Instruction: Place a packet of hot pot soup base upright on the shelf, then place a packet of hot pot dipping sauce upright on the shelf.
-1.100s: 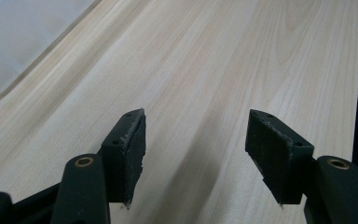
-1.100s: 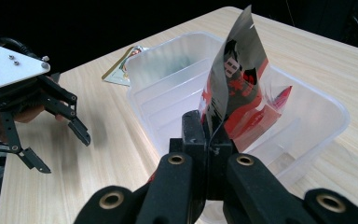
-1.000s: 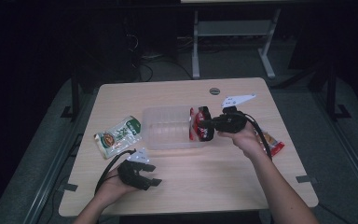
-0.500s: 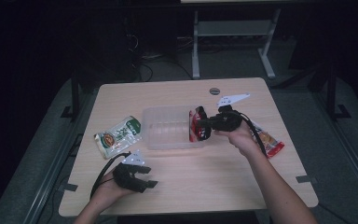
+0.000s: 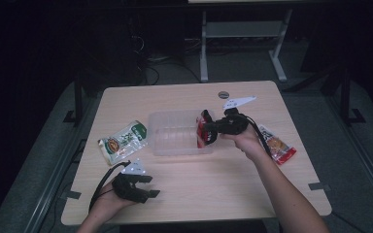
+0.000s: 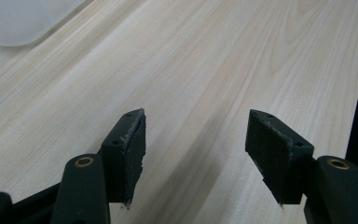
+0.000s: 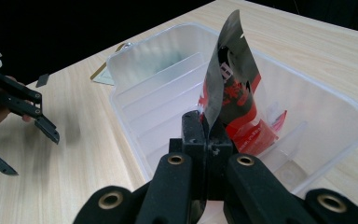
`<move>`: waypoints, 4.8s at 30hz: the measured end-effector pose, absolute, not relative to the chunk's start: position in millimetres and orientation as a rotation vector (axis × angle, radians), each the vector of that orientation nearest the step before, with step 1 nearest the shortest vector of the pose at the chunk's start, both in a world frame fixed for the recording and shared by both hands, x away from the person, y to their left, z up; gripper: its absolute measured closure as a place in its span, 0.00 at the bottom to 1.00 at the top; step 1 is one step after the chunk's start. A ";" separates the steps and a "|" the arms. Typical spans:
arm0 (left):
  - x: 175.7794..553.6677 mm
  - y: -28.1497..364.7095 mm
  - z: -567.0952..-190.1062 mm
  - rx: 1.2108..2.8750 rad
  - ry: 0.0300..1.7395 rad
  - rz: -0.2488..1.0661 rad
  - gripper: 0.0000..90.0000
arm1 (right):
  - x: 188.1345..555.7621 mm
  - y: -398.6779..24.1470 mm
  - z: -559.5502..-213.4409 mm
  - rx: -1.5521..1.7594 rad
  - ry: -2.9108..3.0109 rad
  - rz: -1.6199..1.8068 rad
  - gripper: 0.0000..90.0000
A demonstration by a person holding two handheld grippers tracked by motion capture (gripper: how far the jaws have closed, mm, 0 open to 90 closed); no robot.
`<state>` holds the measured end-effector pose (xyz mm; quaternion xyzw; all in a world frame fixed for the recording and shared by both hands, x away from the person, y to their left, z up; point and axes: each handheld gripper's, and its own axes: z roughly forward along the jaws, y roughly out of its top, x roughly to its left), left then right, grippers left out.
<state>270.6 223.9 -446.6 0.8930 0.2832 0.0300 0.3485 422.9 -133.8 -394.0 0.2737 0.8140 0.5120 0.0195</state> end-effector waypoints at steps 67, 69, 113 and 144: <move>299.9 184.5 -445.9 2.350 0.577 0.013 0.42 | 399.5 -295.9 -406.7 1.340 2.176 1.128 0.71; 300.1 184.3 -446.0 2.356 0.571 0.014 0.42 | 400.9 -300.9 -413.0 1.362 2.179 1.093 0.79; 297.6 179.9 -448.3 2.375 0.556 0.000 0.42 | 402.1 -266.2 -453.6 1.152 2.524 0.813 1.00; 297.9 179.7 -448.2 2.367 0.563 0.004 0.42 | 379.0 -236.3 -454.2 1.004 2.717 0.834 1.00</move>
